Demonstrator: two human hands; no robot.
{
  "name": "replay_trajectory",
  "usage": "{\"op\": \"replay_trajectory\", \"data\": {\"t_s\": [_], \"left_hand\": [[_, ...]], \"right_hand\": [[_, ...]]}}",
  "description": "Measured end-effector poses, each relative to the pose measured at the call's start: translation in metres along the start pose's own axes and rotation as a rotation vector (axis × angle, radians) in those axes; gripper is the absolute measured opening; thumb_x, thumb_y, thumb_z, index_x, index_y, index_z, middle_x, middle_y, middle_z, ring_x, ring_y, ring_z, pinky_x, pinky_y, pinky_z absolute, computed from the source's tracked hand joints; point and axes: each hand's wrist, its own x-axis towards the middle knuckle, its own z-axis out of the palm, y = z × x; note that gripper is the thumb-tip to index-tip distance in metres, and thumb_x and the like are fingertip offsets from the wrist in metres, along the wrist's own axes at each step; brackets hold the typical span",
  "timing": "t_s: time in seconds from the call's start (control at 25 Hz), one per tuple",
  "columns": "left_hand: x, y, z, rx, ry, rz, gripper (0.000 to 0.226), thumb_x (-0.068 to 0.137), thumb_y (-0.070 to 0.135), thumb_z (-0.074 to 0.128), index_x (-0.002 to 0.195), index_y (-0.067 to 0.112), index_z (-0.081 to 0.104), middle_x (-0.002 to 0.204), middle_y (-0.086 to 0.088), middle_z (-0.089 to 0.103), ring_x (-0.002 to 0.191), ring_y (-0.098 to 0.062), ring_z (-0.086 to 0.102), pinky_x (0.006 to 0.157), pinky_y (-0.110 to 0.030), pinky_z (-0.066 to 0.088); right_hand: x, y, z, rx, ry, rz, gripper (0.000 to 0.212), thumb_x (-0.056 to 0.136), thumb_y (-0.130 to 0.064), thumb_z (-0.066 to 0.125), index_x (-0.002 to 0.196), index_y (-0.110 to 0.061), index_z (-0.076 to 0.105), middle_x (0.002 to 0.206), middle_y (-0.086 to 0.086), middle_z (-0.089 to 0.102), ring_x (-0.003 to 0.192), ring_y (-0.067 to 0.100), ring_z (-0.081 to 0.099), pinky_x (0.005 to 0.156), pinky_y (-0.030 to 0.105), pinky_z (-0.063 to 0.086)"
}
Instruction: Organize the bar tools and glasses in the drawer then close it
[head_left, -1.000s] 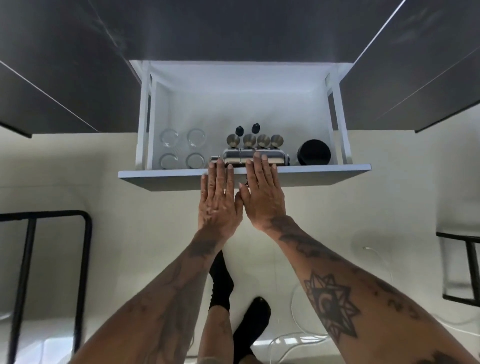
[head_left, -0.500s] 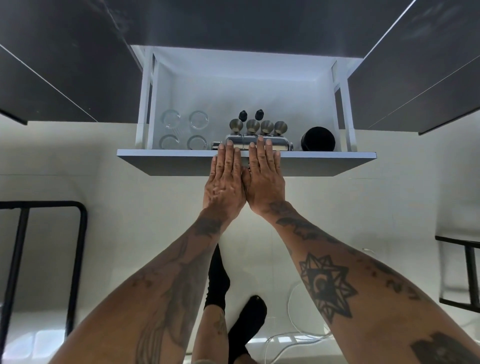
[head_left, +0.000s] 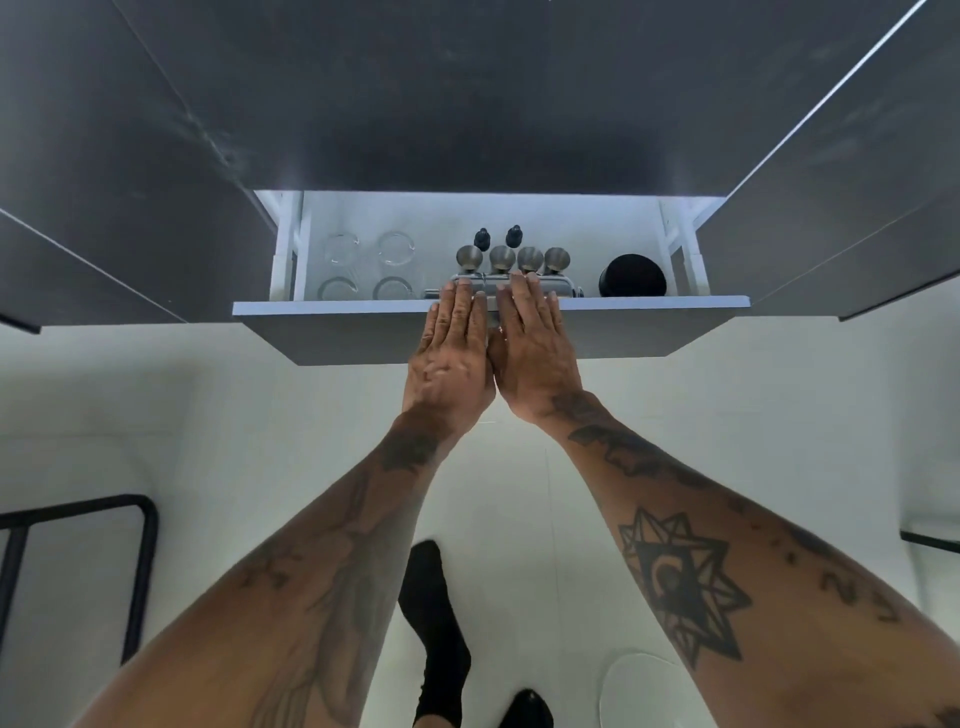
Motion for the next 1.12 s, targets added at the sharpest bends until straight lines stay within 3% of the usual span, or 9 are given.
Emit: {"op": "replay_trajectory", "data": {"t_s": [0.08, 0.12, 0.24, 0.36, 0.64, 1.12], "left_hand": [[0.014, -0.002, -0.006, 0.000, 0.030, -0.019, 0.054, 0.096, 0.019, 0.034, 0.143, -0.007, 0.037, 0.149, -0.029, 0.038, 0.143, -0.040, 0.032, 0.120, -0.046, 0.023], [0.021, -0.003, -0.007, 0.015, -0.025, -0.047, 0.057, 0.096, 0.023, 0.033, 0.146, -0.006, 0.032, 0.152, -0.028, 0.034, 0.145, -0.039, 0.027, 0.122, -0.044, 0.019], [0.037, -0.007, 0.001, 0.079, -0.147, -0.074, 0.063, 0.102, 0.029, 0.026, 0.152, -0.003, 0.006, 0.162, -0.024, 0.002, 0.151, -0.034, -0.001, 0.124, -0.039, 0.002], [0.047, -0.013, 0.010, 0.122, -0.186, -0.055, 0.061, 0.105, 0.030, 0.020, 0.152, -0.002, -0.003, 0.162, -0.023, -0.009, 0.150, -0.034, -0.008, 0.124, -0.040, 0.002], [0.091, -0.035, 0.019, 0.090, -0.271, -0.113, 0.066, 0.104, 0.037, 0.020, 0.153, 0.001, -0.006, 0.161, -0.021, -0.015, 0.150, -0.034, -0.012, 0.123, -0.042, 0.001], [0.120, -0.035, 0.011, 0.154, -0.331, -0.123, 0.073, 0.101, 0.042, 0.025, 0.153, 0.003, -0.010, 0.162, -0.017, -0.017, 0.149, -0.032, -0.015, 0.123, -0.043, -0.002]], "right_hand": [[0.011, 0.002, -0.007, -0.009, 0.081, 0.025, 0.048, 0.099, -0.026, 0.037, 0.144, -0.008, 0.037, 0.152, 0.014, 0.034, 0.138, 0.032, 0.032, 0.114, 0.038, 0.025], [0.016, 0.002, -0.008, -0.009, 0.087, 0.042, 0.047, 0.098, -0.024, 0.039, 0.142, -0.008, 0.039, 0.149, 0.014, 0.037, 0.135, 0.031, 0.035, 0.112, 0.036, 0.028], [0.029, 0.000, -0.002, 0.029, 0.014, 0.068, 0.061, 0.100, -0.026, 0.038, 0.152, -0.004, 0.017, 0.162, 0.013, 0.013, 0.149, 0.028, 0.012, 0.122, 0.034, 0.013], [0.040, -0.003, 0.008, 0.043, -0.040, 0.050, 0.068, 0.102, -0.027, 0.037, 0.154, -0.005, -0.002, 0.163, 0.013, -0.011, 0.151, 0.025, -0.010, 0.123, 0.033, 0.000], [0.088, 0.004, 0.020, 0.073, -0.099, 0.104, 0.065, 0.102, -0.026, 0.030, 0.154, -0.006, -0.004, 0.162, 0.014, -0.014, 0.150, 0.027, -0.013, 0.123, 0.038, -0.001], [0.111, 0.014, 0.009, 0.101, -0.167, 0.076, 0.079, 0.096, -0.026, 0.044, 0.154, -0.009, -0.008, 0.162, 0.011, -0.020, 0.149, 0.025, -0.016, 0.123, 0.039, -0.001]]}}
